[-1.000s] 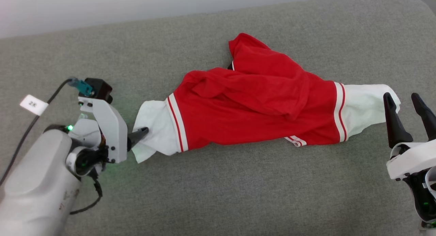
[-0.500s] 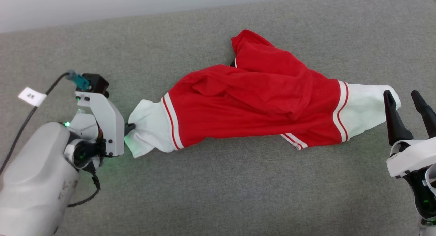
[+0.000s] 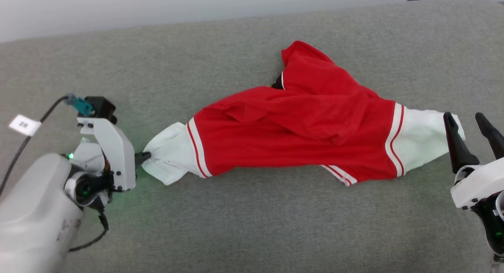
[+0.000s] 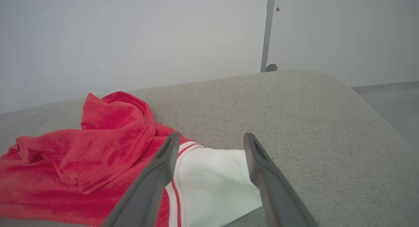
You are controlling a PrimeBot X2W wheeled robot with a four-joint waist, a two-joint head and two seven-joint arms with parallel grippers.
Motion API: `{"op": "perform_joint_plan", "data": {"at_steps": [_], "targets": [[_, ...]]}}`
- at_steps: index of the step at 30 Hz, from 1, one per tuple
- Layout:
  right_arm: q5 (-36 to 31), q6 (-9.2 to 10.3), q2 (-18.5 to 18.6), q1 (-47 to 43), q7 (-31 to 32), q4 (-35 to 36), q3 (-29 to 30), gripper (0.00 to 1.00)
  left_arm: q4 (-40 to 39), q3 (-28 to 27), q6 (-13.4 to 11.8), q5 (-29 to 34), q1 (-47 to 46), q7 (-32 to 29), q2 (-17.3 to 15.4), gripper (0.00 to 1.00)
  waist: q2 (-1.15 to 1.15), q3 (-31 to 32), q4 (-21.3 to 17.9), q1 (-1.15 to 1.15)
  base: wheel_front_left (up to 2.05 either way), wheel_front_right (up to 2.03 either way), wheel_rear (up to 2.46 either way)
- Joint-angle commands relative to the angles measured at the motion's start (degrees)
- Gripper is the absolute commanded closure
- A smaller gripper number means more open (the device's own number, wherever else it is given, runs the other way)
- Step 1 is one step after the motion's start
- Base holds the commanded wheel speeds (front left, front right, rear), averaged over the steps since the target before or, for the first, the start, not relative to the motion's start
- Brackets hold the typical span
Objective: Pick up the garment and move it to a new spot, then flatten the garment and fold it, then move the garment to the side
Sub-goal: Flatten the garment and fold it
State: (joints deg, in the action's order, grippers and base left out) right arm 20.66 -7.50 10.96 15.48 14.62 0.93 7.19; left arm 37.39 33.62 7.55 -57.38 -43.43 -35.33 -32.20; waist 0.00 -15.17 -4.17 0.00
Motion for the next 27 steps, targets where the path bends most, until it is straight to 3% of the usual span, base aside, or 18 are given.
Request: {"op": "perform_joint_plan", "data": {"at_steps": [1,6,15,27], "targets": [[0.1,0.02,0.2,-0.9,0.3,-0.2,0.1,0.00,0.0,0.1,-0.2,0.0,1.3,0.2,-0.4,1.00,0.00,0.5,0.7,0.00,0.00,0.00,0.00],[-0.2,0.02,0.4,-0.4,2.6,-0.5,0.0,0.00,-2.3,-0.7,-0.9,-1.1,3.5,0.7,-1.4,1.00,0.00,1.3,1.9,0.00,0.00,0.00,0.00],[-0.5,0.02,0.7,-0.6,4.9,0.1,0.3,0.00,-10.4,-3.0,-4.3,-3.4,10.0,1.0,-5.1,1.00,0.00,2.6,3.1,0.00,0.00,0.00,0.00],[-0.4,0.02,0.3,-2.2,5.6,1.5,0.8,0.00,-36.9,-7.9,-16.2,-4.6,20.0,-1.3,-15.4,1.00,0.00,3.6,4.0,0.00,0.00,0.00,0.00]]}}
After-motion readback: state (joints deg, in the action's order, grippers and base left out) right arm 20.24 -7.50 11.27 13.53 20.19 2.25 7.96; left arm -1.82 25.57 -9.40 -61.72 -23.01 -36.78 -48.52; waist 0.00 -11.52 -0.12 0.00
